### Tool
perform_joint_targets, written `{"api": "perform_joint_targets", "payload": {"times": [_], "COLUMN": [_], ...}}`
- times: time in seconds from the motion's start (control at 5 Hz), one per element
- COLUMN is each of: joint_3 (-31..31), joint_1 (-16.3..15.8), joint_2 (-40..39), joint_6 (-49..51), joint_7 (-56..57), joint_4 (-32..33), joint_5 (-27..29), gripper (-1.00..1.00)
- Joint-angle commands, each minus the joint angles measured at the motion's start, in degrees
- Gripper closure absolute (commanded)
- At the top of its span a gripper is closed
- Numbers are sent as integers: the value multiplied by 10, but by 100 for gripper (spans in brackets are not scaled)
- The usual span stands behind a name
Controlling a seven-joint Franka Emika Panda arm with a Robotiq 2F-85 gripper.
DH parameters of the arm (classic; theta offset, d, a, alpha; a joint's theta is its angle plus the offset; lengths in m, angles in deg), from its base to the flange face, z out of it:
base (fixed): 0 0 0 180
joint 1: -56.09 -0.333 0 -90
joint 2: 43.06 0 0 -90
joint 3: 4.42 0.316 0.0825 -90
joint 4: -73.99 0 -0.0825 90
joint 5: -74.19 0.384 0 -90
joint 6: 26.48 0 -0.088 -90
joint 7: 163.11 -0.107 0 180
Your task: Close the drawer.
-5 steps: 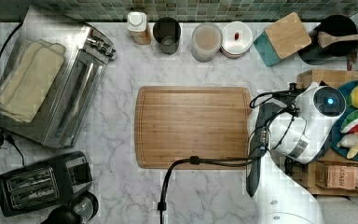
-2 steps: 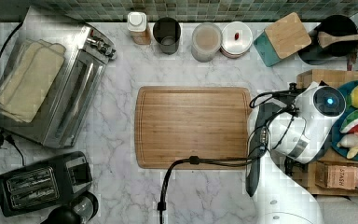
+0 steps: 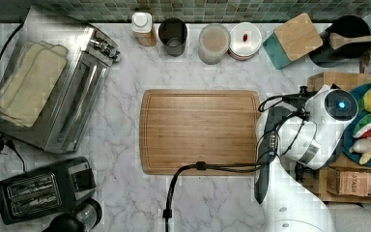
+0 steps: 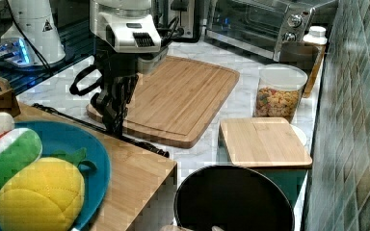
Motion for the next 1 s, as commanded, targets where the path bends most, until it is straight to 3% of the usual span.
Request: {"api": "perform_joint_targets", "payload": {"times": [0.2,0.4,1.0], "joint_3": [-112,-96,-98], "joint_1": [64,77,76], "joint_2": [22,24,24], "joint_6": [-43,-43,-43], "joint_7": [-17,-22,-22], "joint_4": [-97,-97,-97], "joint_5": [-15,-23,-22], "gripper": [100,100,100]}}
